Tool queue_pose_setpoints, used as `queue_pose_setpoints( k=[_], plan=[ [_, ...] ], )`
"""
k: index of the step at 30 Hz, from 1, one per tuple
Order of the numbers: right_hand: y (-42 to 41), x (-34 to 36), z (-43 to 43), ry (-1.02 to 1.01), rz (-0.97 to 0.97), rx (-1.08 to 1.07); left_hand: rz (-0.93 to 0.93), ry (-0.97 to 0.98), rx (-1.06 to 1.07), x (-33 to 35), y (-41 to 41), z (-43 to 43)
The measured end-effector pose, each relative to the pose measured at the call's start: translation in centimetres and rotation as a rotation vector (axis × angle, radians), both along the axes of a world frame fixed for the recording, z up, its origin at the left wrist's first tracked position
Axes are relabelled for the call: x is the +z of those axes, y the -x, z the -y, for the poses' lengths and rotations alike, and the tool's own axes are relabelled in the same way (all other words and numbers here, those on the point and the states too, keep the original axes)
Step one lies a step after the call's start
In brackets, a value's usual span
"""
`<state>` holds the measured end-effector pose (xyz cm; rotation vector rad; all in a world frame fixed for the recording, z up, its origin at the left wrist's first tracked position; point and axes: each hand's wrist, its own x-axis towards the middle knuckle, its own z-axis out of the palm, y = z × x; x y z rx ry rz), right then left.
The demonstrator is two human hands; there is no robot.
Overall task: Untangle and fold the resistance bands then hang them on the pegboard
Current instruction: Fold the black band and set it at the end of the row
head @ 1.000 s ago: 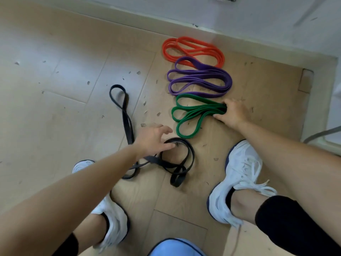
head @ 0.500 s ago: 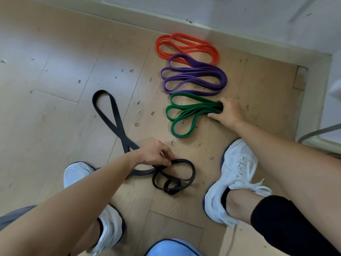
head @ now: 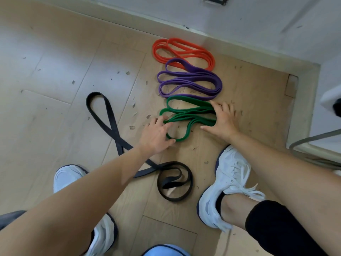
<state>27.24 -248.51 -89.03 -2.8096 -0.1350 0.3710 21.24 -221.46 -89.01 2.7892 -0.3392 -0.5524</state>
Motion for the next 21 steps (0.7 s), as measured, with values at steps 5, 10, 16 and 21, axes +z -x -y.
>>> queue_pose_setpoints(
  k=[5,10,16,21],
  plan=[
    [5.6,0.1,-3.7,-0.167,0.173,0.358,0.009,0.143,-0.074,0.3,2.7,-3.9],
    [12.4,-0.3,-8.6,-0.16,-0.301,0.424,-0.056,0.182,-0.183,-0.1,6.8,-7.4],
    [14.1,0.5,-11.5,-0.128,-0.446,0.334,-0.068,0.049,-0.263,-1.0,8.9,-8.4],
    [13.2,1.5,-12.4,-0.335,-0.699,0.252,-0.389,0.231,0.006,2.6,5.8,-8.4]
  ],
)
